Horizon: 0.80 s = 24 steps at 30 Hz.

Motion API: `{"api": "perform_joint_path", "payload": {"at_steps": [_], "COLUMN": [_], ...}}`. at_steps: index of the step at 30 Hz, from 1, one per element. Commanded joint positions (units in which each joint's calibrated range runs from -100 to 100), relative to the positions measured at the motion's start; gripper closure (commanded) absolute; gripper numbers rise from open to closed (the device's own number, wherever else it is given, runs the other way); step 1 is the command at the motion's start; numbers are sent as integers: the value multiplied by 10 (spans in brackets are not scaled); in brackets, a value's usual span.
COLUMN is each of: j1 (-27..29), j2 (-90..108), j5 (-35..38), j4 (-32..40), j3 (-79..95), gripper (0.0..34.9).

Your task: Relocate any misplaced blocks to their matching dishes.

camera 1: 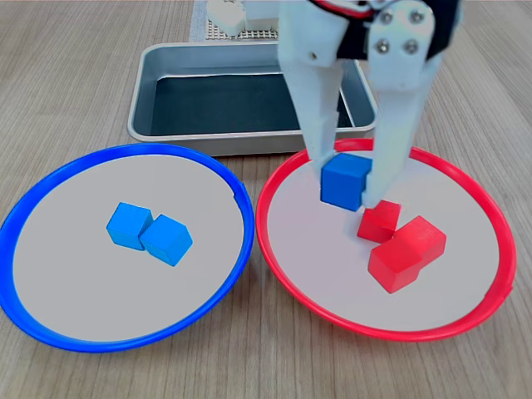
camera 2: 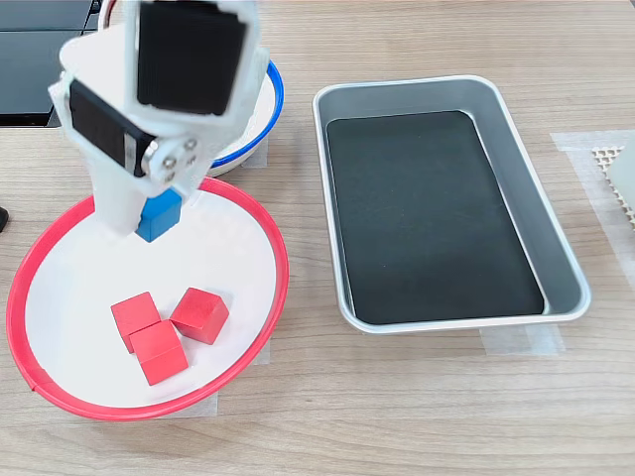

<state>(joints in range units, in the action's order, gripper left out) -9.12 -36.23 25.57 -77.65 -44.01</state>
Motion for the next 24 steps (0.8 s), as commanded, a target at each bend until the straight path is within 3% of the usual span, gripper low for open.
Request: {"api": "perform_joint_path", "payload": {"at_steps": [1,24], "j1": [35,223], "j2": [50,-18], "j5": [24,109], "j4": [5,97], "j3": [-5,-11], "gripper": [346,346]}}
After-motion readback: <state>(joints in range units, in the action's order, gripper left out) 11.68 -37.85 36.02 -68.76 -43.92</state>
